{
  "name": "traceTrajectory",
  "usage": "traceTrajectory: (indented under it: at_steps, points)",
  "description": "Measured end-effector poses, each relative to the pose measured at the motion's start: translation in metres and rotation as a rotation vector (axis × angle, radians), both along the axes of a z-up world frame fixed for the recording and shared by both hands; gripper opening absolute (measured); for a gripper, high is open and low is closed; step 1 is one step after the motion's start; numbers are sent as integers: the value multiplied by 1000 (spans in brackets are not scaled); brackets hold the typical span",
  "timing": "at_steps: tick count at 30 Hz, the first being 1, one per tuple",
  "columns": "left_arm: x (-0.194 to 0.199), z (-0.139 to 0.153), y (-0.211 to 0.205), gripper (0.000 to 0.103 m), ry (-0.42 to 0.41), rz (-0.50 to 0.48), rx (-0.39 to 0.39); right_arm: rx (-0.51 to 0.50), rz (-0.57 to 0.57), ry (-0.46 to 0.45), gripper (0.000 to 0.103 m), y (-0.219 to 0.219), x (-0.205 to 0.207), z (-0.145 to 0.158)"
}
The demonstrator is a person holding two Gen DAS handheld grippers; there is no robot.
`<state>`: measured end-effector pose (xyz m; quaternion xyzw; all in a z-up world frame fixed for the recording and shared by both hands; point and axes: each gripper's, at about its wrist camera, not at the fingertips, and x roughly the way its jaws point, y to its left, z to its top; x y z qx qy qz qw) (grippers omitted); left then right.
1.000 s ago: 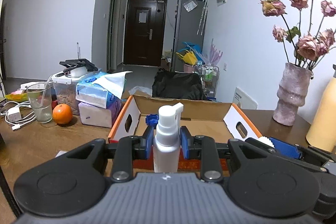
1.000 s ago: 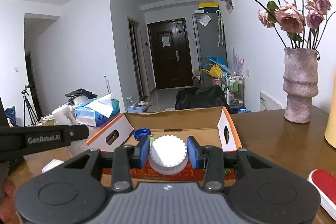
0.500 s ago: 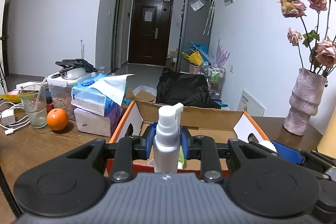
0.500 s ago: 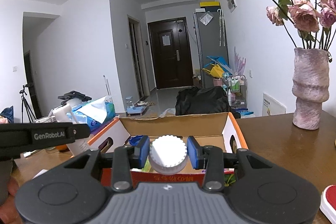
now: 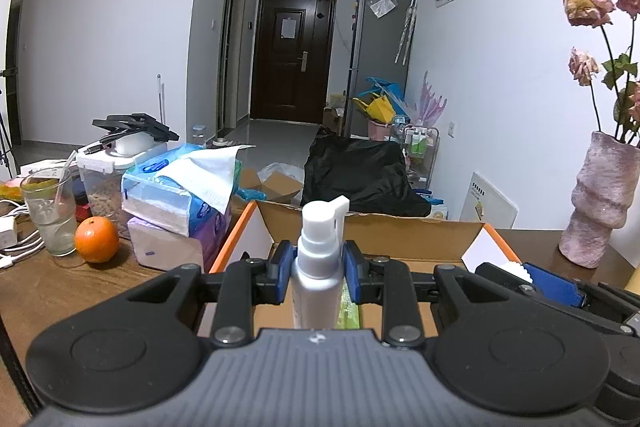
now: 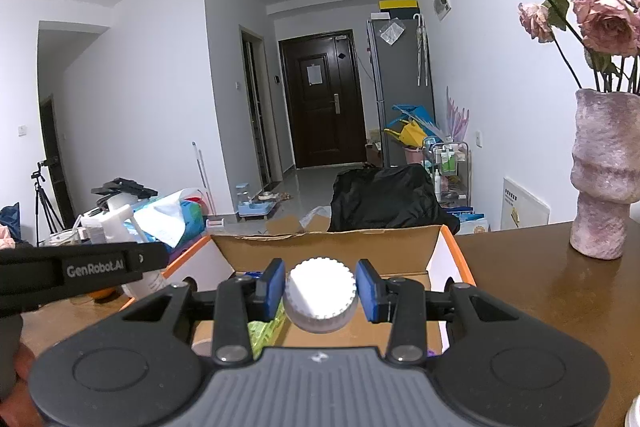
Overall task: Organize rigid objects
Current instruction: 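Carry the white ridged cap in the right tool while the left tool carries the spray bottle to the box, then open the right tool dropping the white cap while the left tool releases the spray bottle into the box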
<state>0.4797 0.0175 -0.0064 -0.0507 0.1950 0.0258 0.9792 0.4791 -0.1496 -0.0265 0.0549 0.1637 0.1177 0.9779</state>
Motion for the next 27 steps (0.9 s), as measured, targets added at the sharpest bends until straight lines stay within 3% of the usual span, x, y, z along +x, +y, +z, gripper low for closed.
traceTrajectory:
  at_steps: [27]
  points:
    - [70, -18, 10, 28, 67, 23, 30, -69, -19, 62, 38, 7, 62, -12]
